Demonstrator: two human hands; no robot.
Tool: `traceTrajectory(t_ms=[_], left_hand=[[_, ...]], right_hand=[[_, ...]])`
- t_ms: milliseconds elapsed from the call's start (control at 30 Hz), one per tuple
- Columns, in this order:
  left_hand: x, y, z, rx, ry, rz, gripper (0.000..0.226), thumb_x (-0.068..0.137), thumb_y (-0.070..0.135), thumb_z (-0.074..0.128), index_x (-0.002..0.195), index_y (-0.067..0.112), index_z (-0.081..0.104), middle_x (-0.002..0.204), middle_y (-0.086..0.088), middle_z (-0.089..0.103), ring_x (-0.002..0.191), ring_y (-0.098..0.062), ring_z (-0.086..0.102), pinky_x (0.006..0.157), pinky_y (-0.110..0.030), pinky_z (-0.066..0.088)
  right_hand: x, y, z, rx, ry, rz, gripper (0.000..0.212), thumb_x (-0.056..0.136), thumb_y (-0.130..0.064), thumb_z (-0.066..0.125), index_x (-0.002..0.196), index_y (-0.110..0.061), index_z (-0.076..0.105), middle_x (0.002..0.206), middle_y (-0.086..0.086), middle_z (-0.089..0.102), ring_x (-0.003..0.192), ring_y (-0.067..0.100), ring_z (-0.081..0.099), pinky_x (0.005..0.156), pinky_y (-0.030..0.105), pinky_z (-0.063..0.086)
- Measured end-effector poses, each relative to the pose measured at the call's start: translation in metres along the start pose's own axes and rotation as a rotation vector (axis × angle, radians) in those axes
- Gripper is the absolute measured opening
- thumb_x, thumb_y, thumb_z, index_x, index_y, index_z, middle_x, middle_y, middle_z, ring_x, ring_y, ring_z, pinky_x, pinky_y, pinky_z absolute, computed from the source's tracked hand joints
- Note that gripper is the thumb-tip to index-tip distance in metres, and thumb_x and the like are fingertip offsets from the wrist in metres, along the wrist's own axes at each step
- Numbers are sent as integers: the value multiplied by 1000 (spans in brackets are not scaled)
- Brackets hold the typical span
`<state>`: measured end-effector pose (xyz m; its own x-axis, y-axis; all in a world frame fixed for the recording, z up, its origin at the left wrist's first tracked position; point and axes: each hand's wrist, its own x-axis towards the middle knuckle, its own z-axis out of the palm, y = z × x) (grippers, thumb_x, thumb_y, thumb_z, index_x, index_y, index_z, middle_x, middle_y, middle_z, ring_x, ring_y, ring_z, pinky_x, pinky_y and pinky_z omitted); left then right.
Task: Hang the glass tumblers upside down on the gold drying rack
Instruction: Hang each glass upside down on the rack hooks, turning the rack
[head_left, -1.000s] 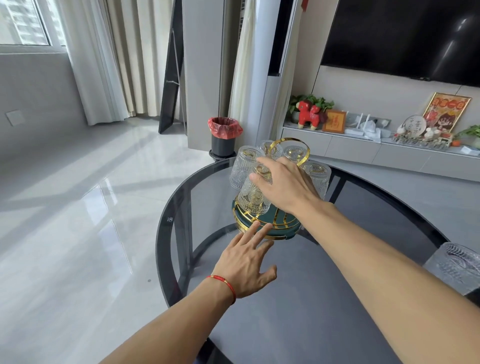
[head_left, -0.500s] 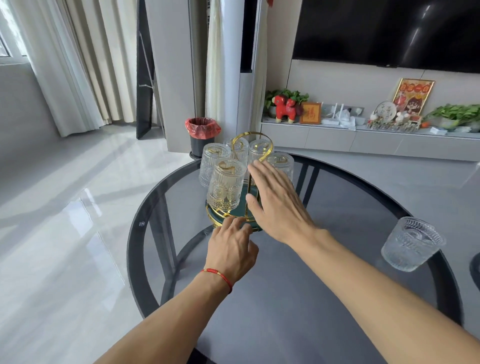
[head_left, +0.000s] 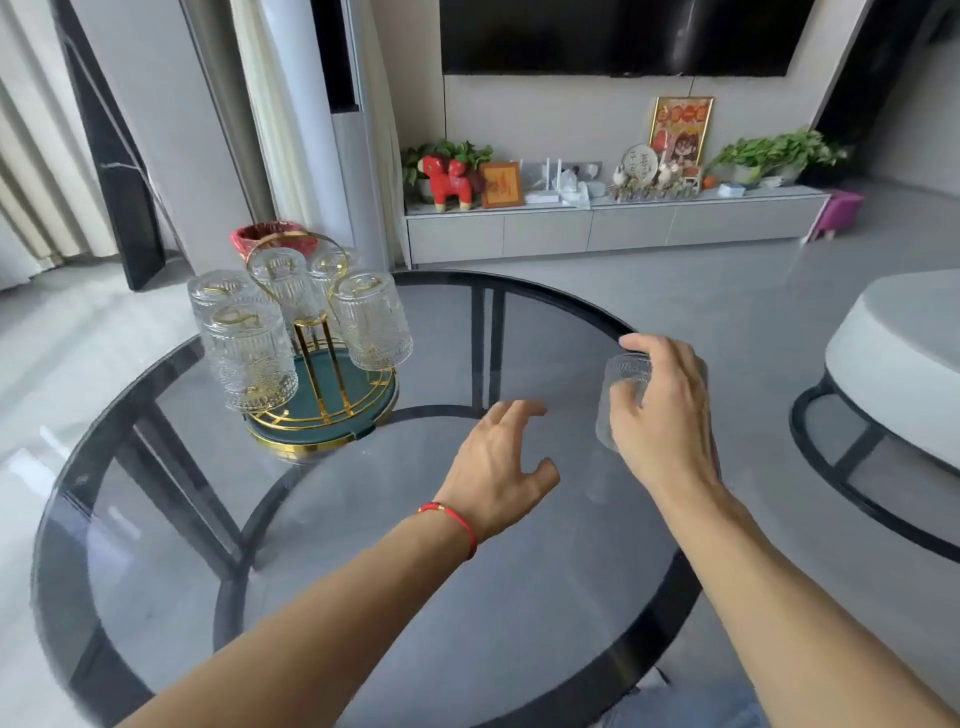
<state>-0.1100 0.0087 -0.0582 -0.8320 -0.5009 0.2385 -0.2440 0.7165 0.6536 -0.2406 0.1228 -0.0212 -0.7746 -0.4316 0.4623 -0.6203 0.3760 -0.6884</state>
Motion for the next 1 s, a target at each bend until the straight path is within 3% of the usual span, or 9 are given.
traceTrajectory(t_ms=[133, 267, 400, 500, 633, 700, 800, 900, 1000], left_hand=[[60, 51, 29, -154, -51, -53, 85, 83, 30, 78, 153, 16, 31, 150, -11, 43, 134, -28, 46, 111, -32, 39], [98, 73, 57, -156, -103, -107, 96, 83, 40, 80, 156, 17, 22, 154, -16, 38, 140, -32, 42, 110, -35, 38], [105, 69, 70, -96, -39, -113, 85, 79, 43, 82, 146, 14, 39, 142, -13, 53, 131, -30, 50, 107, -37, 43], [95, 61, 58, -100, -17, -139, 90, 62, 56, 88, 135, 19, 52, 126, -3, 64, 117, -22, 60, 99, -35, 52], [62, 41, 20, -312, 61, -220, 85, 47, 65, 84, 120, 28, 58, 110, 12, 70, 95, 1, 68, 75, -15, 56], [47, 29, -1, -479, 144, -264, 78, 49, 58, 87, 115, 27, 59, 108, 9, 72, 96, -3, 70, 84, -28, 61], [22, 12, -32, -686, 199, -311, 77, 51, 46, 88, 115, 19, 57, 115, -7, 72, 107, -25, 72, 93, -55, 60], [-5, -11, -56, -639, 182, -280, 69, 60, 46, 87, 116, 21, 57, 123, -9, 67, 116, -31, 66, 100, -59, 54], [-28, -44, -73, -507, 137, -234, 63, 68, 59, 82, 119, 32, 59, 122, 2, 69, 116, -15, 66, 102, -47, 54]], right_hand=[[14, 35, -12, 140, -49, 414, 49, 101, -28, 45, 149, -18, 44, 149, 7, 52, 131, 28, 52, 102, 37, 42], [22, 44, -5, 326, -95, 622, 42, 97, -48, 36, 128, -27, 56, 120, -1, 60, 108, 25, 55, 92, 42, 43], [24, 43, -4, 367, -40, 661, 33, 95, -50, 36, 106, -27, 57, 109, 3, 63, 100, 28, 57, 85, 41, 42], [23, 42, -6, 372, -81, 674, 41, 92, -47, 36, 104, -21, 66, 111, 6, 71, 102, 31, 66, 95, 48, 52], [16, 38, -1, 407, -239, 645, 34, 94, -36, 42, 91, -24, 73, 108, 5, 76, 103, 31, 71, 99, 53, 55], [12, 30, 4, 478, -353, 641, 34, 98, -35, 45, 101, -21, 75, 111, 9, 78, 99, 30, 74, 93, 48, 60], [1, 8, 17, 843, -616, 748, 50, 107, -41, 39, 123, -6, 71, 117, 27, 76, 93, 41, 72, 82, 49, 62], [-13, -17, 31, 1013, -822, 777, 53, 109, -42, 40, 136, -3, 64, 124, 27, 70, 100, 41, 64, 84, 51, 58], [-22, -32, 45, 999, -847, 733, 49, 107, -41, 49, 135, -4, 66, 126, 25, 71, 102, 32, 67, 85, 47, 59]])
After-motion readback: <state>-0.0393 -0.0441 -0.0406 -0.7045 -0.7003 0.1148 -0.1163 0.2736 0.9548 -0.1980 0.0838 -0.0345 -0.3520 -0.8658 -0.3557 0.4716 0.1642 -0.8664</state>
